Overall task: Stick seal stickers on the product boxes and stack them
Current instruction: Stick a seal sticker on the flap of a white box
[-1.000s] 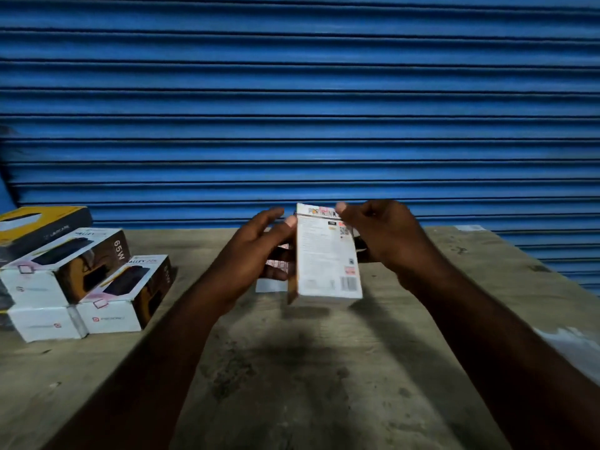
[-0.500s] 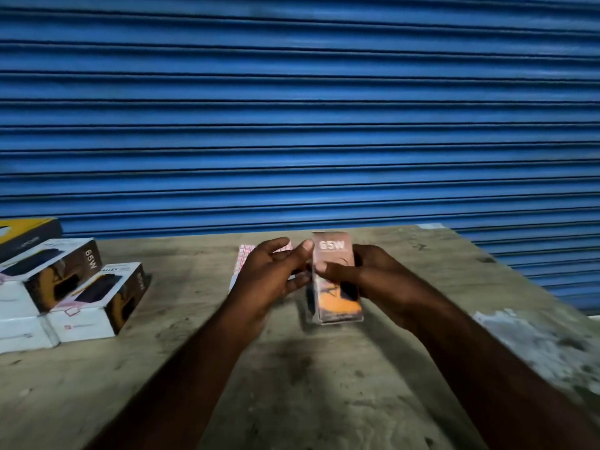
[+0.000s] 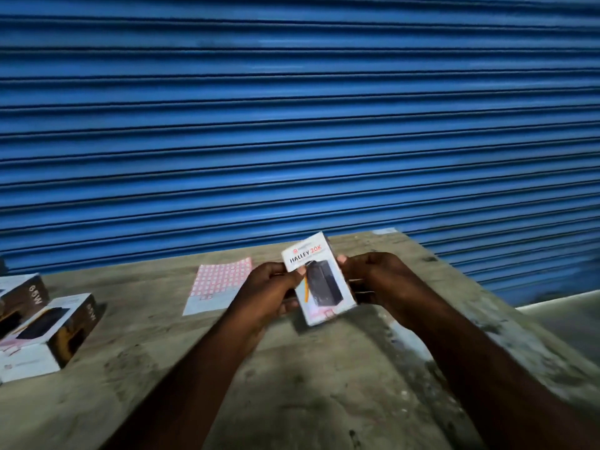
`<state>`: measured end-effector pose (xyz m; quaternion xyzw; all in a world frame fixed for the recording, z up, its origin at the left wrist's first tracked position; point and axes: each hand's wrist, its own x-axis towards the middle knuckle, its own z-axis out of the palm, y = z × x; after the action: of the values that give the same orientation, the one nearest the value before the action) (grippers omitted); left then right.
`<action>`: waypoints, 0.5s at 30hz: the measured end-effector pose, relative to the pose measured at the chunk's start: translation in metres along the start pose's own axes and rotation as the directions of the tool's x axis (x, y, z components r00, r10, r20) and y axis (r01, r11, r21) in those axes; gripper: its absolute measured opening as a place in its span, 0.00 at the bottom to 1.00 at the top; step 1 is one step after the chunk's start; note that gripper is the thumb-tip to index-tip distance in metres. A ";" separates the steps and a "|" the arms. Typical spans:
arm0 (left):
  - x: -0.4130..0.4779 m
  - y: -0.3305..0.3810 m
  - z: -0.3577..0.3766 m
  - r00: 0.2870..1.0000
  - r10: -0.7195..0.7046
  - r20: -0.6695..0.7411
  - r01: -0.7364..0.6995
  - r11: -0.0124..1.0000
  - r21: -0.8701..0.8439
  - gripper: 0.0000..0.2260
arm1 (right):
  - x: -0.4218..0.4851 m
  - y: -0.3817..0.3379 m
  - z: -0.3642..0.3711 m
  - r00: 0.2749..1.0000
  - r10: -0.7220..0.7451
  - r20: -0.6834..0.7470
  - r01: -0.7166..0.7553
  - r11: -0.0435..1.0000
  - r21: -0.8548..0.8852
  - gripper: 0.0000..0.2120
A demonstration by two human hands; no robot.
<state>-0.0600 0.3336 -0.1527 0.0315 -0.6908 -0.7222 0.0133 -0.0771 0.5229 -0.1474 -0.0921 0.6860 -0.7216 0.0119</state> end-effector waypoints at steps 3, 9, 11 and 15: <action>0.007 -0.003 0.030 1.000 -0.009 0.022 0.009 1.000 -0.005 0.07 | 0.017 0.013 -0.019 0.981 -0.012 -0.192 0.001 0.998 -0.057 0.14; 0.040 -0.015 0.075 1.000 -0.012 -0.022 0.015 0.993 0.119 0.07 | 0.036 0.022 -0.056 0.922 -0.198 -0.332 0.029 0.891 -0.452 0.15; 0.055 -0.019 0.082 0.998 0.006 -0.059 0.006 0.982 0.190 0.11 | 0.040 0.027 -0.066 0.934 -0.162 -0.319 0.011 0.904 -0.426 0.18; 0.076 -0.028 0.097 0.994 -0.067 -0.088 0.078 0.990 0.120 0.08 | 0.053 0.042 -0.086 0.968 -0.063 -0.244 -0.013 0.954 -0.300 0.19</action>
<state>-0.1416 0.4264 -0.1785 0.0877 -0.7313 -0.6762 0.0141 -0.1471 0.5974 -0.1867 -0.0096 0.7822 -0.6152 -0.0980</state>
